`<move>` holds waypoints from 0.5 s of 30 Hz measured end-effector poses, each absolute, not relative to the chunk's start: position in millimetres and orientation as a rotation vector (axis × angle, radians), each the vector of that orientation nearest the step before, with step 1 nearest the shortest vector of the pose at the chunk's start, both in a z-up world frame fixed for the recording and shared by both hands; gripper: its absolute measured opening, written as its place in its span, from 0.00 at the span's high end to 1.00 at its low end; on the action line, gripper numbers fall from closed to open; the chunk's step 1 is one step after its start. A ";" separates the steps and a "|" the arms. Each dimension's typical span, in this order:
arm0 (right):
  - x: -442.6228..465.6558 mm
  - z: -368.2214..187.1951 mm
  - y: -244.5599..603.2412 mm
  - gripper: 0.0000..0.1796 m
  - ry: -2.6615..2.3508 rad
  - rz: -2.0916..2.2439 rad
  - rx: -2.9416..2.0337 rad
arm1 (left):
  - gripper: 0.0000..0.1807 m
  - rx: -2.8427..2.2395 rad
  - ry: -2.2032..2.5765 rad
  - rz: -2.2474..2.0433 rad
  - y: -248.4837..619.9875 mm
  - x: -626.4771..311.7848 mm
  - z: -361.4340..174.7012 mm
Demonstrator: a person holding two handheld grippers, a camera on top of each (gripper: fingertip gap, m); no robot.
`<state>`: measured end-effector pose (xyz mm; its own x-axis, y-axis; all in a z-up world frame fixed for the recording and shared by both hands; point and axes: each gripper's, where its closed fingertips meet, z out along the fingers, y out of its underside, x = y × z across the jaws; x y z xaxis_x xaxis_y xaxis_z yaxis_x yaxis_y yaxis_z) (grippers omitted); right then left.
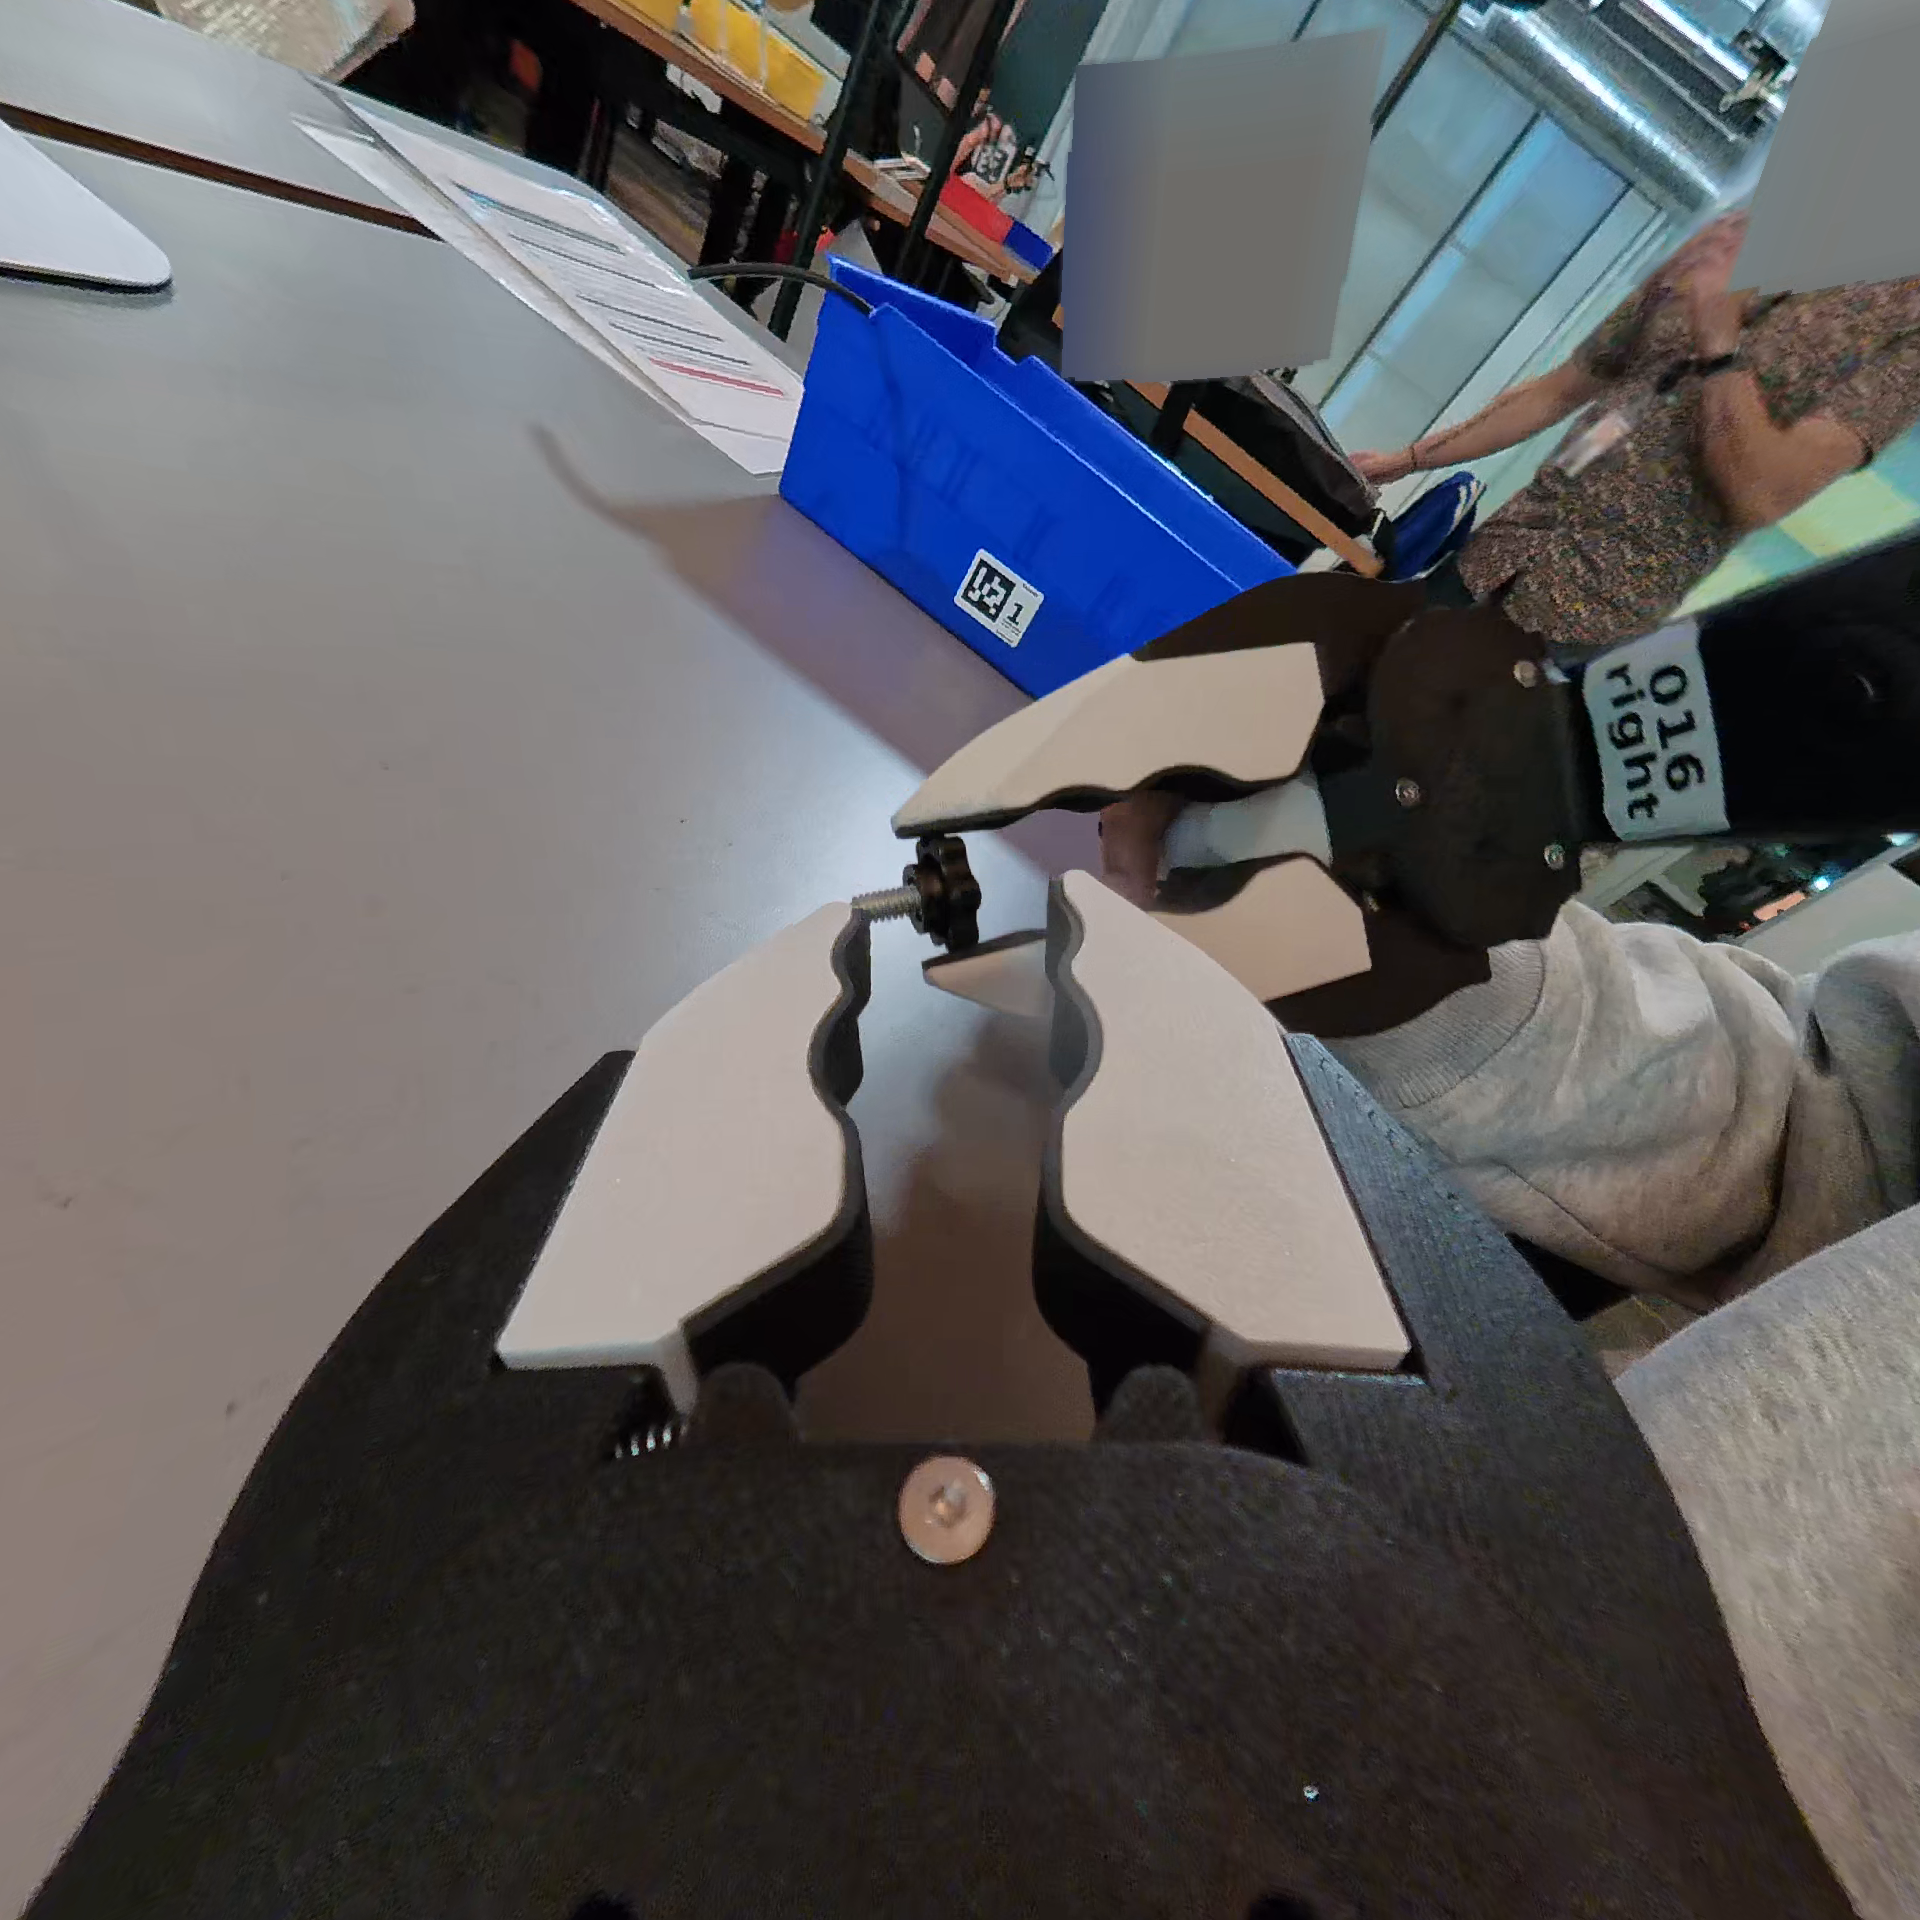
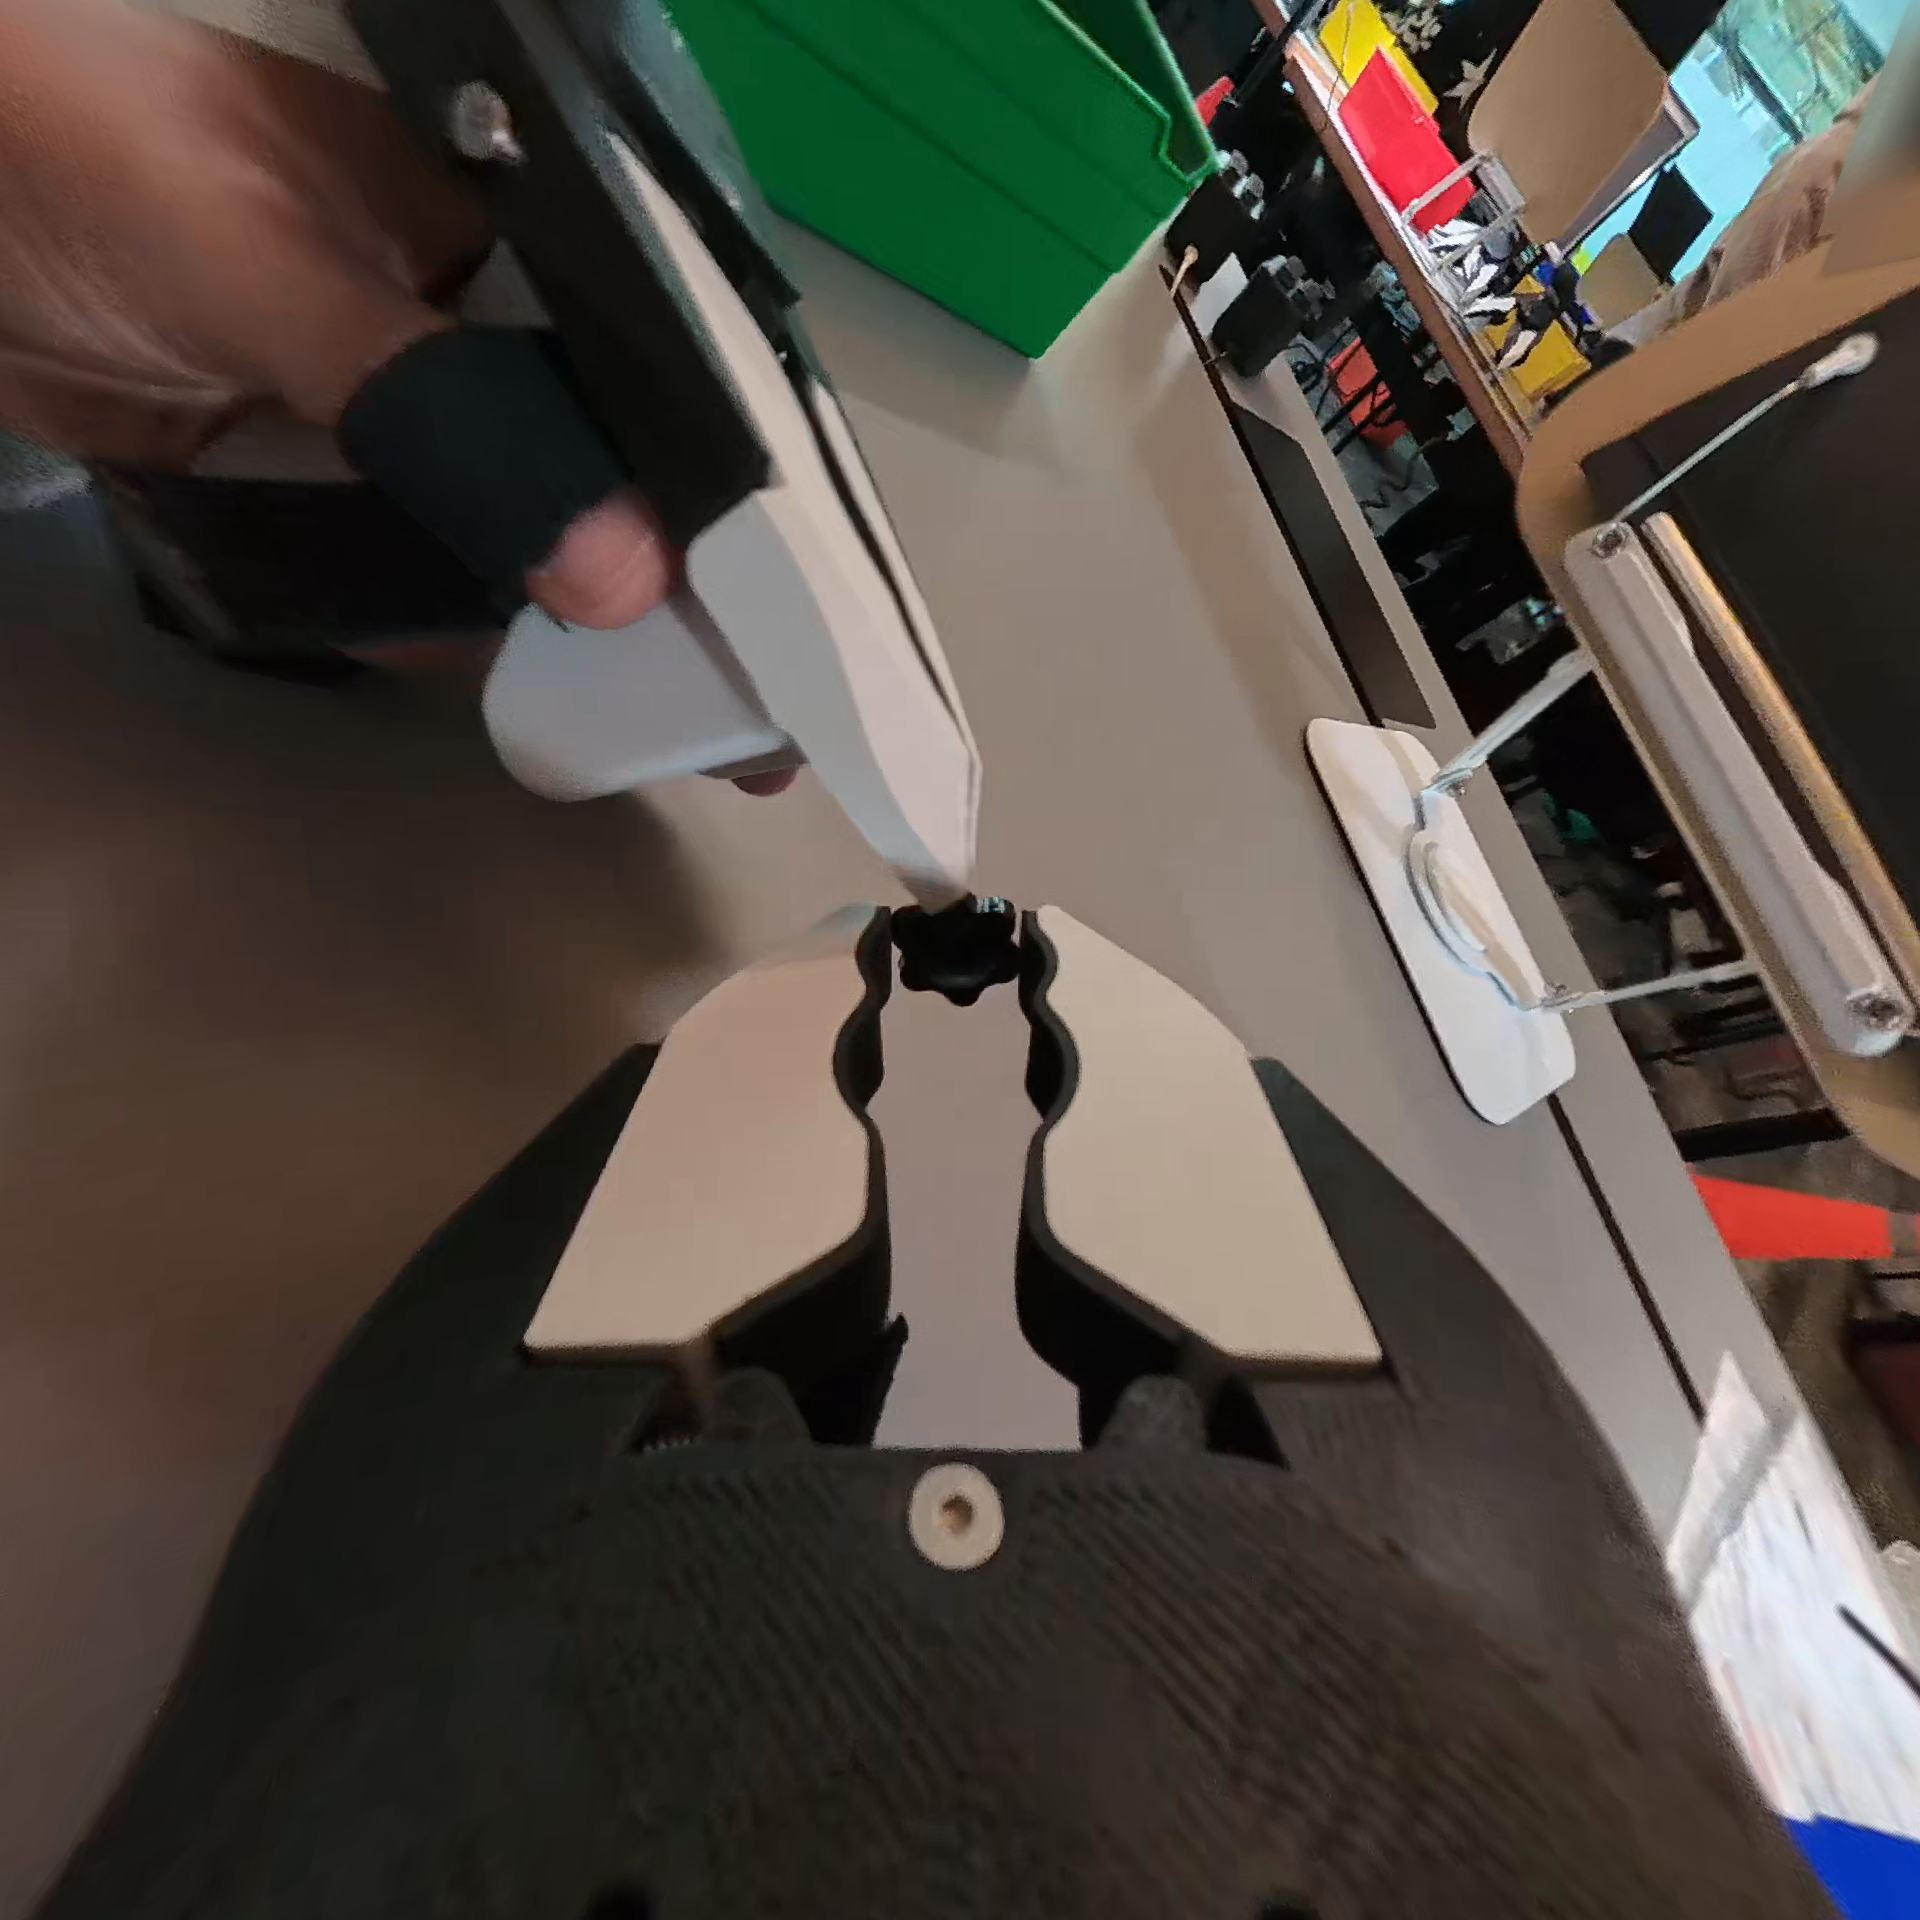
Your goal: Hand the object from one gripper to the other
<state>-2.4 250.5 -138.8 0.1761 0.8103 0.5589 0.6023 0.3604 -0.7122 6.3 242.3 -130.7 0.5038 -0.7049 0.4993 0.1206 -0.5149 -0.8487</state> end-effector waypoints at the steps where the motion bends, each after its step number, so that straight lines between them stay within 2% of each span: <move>1: -3.9 -139.7 248.7 0.87 -1.531 0.220 -1.316 | 0.81 -1.835 0.483 -1.122 243.0 5.9 -131.4; 15: -9.4 -137.4 241.4 0.87 -1.549 0.215 -1.258 | 0.86 -1.888 0.506 -1.067 243.6 5.8 -138.1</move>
